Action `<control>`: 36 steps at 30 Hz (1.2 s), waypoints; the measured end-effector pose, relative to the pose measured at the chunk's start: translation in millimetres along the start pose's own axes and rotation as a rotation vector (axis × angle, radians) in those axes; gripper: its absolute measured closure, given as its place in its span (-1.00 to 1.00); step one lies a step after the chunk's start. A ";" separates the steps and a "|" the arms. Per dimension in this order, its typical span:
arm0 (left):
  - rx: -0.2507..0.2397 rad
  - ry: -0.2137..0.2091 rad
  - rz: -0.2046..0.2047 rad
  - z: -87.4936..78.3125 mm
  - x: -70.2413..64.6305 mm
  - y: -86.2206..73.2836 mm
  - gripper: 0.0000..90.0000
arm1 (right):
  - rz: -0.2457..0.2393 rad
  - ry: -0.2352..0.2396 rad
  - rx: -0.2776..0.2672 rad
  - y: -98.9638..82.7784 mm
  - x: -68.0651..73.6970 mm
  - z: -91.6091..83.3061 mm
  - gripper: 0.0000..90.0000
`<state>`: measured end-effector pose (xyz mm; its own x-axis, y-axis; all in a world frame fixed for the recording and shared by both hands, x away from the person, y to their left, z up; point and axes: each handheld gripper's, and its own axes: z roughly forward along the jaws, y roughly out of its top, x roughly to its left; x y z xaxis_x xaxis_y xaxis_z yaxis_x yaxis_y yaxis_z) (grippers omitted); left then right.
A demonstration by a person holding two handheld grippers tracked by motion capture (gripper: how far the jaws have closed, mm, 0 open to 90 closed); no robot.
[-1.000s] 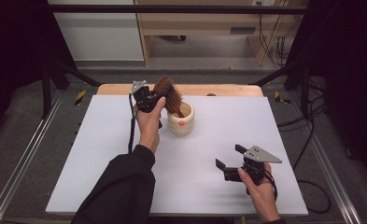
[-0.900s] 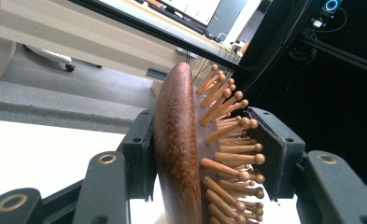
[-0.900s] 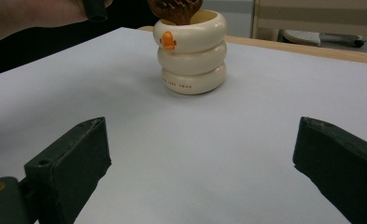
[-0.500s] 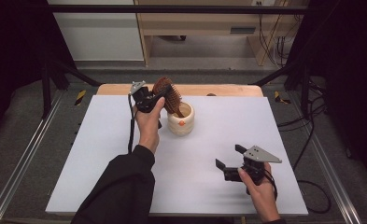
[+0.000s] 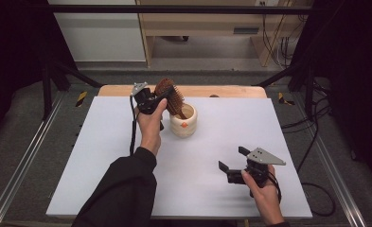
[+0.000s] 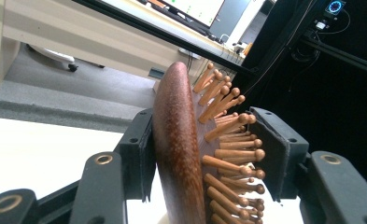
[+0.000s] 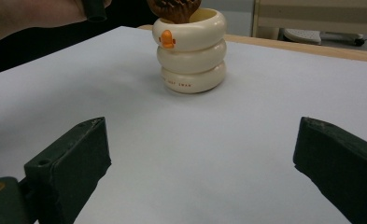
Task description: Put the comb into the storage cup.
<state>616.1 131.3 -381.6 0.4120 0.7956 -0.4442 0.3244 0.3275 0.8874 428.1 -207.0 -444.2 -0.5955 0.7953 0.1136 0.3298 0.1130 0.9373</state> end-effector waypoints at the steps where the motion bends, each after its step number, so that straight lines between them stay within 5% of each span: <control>1: 0.001 -0.001 0.001 -0.1 0.1 0.1 -0.01 | 0.001 -0.001 0.000 0.0 -0.1 -0.1 -0.91; 36: -0.008 -0.021 0.007 1.7 -1.7 -1.8 -0.40 | -0.002 0.002 0.005 -0.3 0.0 0.5 -0.91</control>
<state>616.3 128.6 -382.6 0.4318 0.7871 -0.4405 0.3152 0.3260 0.8913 428.3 -206.7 -444.7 -0.5973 0.7941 0.1121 0.3320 0.1175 0.9359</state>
